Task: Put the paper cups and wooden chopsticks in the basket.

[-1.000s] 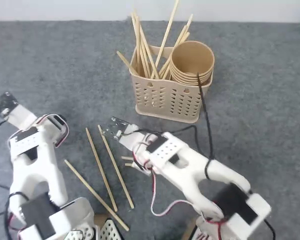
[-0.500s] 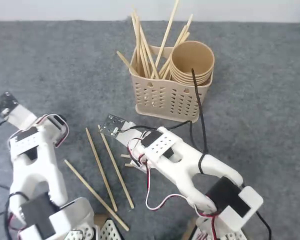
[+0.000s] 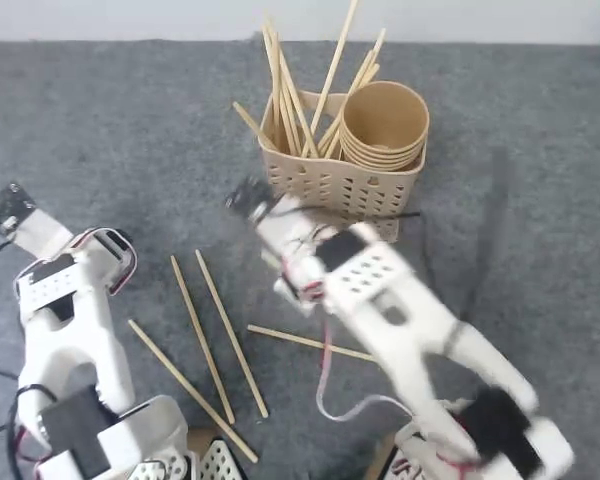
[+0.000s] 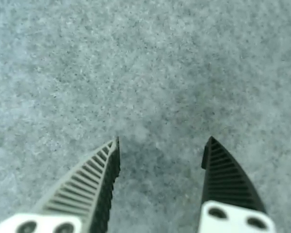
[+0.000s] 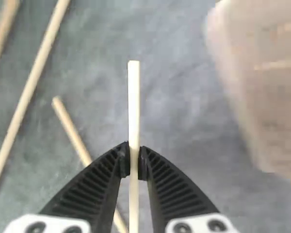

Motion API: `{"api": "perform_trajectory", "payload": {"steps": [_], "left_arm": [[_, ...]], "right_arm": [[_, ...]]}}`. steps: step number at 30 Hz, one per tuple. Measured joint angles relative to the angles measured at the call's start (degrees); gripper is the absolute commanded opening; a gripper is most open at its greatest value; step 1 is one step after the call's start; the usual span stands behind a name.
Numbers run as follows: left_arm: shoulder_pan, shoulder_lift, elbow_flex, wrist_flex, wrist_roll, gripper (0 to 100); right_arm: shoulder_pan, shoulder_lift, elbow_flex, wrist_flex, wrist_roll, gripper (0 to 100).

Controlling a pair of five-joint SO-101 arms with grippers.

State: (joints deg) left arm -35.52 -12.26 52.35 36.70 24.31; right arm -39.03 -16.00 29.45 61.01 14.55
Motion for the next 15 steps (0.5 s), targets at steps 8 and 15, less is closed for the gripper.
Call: {"api": "perform_trajectory", "payload": {"steps": [8,15], "left_arm": [[0.0,0.0,0.0,0.0,0.0,26],[0.0,0.0,0.0,0.0,0.0,26]], "right_arm": [[2.5,-25.6,-0.3,-3.6,-0.2,0.7],[4.5,-41.7,-0.2,-21.3,-1.5,0.7]]}}
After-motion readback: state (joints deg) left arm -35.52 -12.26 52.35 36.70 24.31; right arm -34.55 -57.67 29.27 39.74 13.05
